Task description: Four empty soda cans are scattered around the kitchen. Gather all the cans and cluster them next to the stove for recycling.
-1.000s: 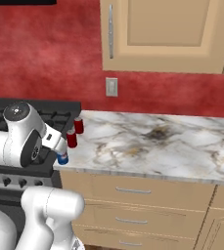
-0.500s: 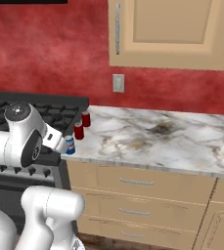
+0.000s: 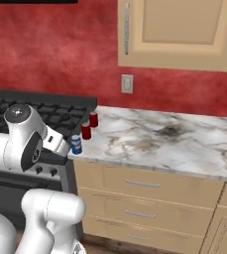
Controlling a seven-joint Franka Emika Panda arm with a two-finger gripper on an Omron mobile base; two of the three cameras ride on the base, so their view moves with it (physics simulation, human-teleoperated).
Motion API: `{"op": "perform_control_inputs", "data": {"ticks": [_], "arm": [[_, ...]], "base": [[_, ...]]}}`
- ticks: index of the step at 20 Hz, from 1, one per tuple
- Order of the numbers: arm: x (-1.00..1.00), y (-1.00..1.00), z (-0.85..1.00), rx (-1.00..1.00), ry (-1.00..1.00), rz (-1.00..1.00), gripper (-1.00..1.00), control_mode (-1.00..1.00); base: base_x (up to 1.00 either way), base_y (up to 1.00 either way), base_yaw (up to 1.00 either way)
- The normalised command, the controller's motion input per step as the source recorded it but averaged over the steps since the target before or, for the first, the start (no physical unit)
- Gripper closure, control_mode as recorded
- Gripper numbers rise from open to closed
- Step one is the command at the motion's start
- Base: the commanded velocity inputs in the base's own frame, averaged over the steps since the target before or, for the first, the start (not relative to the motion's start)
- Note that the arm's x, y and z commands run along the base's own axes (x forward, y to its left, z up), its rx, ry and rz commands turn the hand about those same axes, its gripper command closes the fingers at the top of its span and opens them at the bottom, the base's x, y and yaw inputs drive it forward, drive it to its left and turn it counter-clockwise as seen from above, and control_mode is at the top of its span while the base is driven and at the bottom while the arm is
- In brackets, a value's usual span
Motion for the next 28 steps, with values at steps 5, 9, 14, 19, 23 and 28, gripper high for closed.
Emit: {"op": "perform_control_inputs", "data": {"ticks": [5,9,14,19,23,28], "arm": [[0.0,0.0,0.0,0.0,0.0,0.0,-1.0,1.0],[0.0,0.0,0.0,0.0,0.0,0.0,-1.0,1.0],[0.0,0.0,0.0,0.0,0.0,0.0,-1.0,1.0],[0.0,0.0,0.0,0.0,0.0,0.0,-1.0,1.0],[0.0,0.0,0.0,0.0,0.0,0.0,-1.0,1.0],[0.0,0.0,0.0,0.0,0.0,0.0,-1.0,1.0]], "base": [[-0.34,0.0,0.21],[-0.48,-0.01,0.21],[-0.34,0.0,0.15],[-0.21,0.0,0.19],[-0.14,0.13,0.09],[-0.07,0.35,0.03]]}}
